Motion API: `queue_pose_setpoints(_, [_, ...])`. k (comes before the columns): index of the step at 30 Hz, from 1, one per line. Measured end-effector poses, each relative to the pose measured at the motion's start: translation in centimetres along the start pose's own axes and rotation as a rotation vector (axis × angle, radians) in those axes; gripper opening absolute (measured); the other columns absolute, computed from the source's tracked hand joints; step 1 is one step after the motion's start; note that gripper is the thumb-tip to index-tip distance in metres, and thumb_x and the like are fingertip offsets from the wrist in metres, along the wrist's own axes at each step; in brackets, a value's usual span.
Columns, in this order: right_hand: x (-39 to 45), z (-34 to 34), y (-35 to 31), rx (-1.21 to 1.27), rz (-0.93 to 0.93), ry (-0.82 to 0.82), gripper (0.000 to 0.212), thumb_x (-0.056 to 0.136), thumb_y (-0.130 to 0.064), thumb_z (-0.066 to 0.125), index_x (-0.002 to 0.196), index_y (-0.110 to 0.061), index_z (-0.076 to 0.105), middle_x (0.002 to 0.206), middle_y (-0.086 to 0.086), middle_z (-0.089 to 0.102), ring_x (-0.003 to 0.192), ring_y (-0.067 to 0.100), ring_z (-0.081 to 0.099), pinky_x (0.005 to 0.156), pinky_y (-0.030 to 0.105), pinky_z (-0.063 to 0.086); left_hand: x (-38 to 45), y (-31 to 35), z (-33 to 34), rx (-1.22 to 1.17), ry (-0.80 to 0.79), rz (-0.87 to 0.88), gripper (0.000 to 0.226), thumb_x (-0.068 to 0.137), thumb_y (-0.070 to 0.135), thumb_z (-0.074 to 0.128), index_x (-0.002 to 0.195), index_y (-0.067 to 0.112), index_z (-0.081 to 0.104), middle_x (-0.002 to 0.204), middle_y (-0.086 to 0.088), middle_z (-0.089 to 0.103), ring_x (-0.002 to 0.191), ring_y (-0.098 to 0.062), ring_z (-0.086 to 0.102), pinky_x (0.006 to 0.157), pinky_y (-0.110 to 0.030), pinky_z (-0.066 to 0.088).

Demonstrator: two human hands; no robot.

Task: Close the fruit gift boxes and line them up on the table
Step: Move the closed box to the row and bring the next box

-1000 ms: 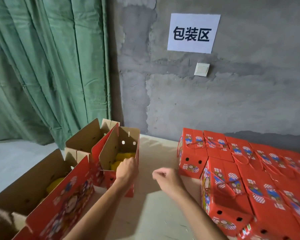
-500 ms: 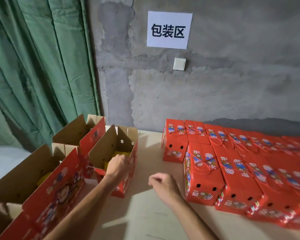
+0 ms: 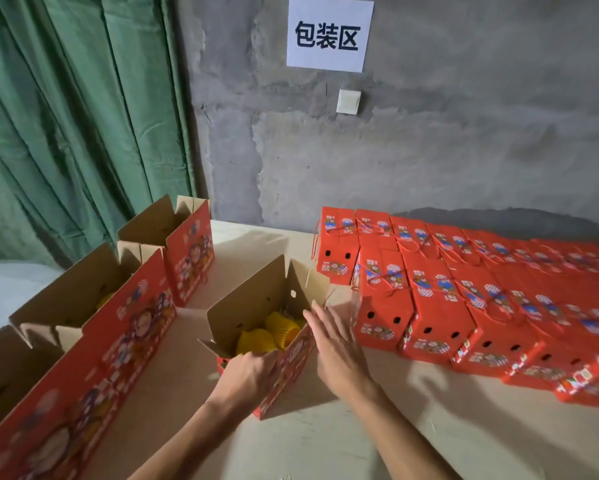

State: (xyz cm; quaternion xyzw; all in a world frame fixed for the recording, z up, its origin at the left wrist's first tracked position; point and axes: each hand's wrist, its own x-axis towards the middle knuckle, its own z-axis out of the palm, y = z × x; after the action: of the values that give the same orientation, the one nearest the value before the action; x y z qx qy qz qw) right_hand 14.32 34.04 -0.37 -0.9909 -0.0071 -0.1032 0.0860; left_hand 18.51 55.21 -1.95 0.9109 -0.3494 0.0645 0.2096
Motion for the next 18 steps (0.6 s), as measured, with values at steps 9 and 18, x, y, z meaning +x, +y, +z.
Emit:
queue_pose_setpoints(9, [-5.1, -1.1, 2.2, -0.105, -0.324, 0.170, 0.003, 0.083, -0.022, 0.073, 0.084, -0.023, 0.076, 0.082, -0.004, 0.068, 0.082, 0.020, 0.067, 0.102, 0.044, 0.052, -8.1, 2.8, -0.3, -0.075, 0.037, 0.115, 0.022, 0.104, 0.035, 0.053, 0.097, 0.018, 0.066, 0.083, 0.001, 0.068, 0.068, -0.026, 0.060, 0.058, -0.038, 0.046])
queue_pose_setpoints(18, [-12.5, -1.8, -2.0, 0.038, -0.247, 0.240, 0.021, 0.089, -0.033, 0.078, 0.075, -0.020, 0.068, 0.077, -0.007, 0.061, 0.074, 0.016, 0.060, 0.056, 0.031, 0.045, -11.7, 3.1, -1.3, -0.301, 0.180, -0.077, 0.022, 0.096, 0.024, 0.070, 0.114, 0.015, 0.077, 0.102, 0.007, 0.075, 0.080, -0.005, 0.070, 0.069, -0.020, 0.058])
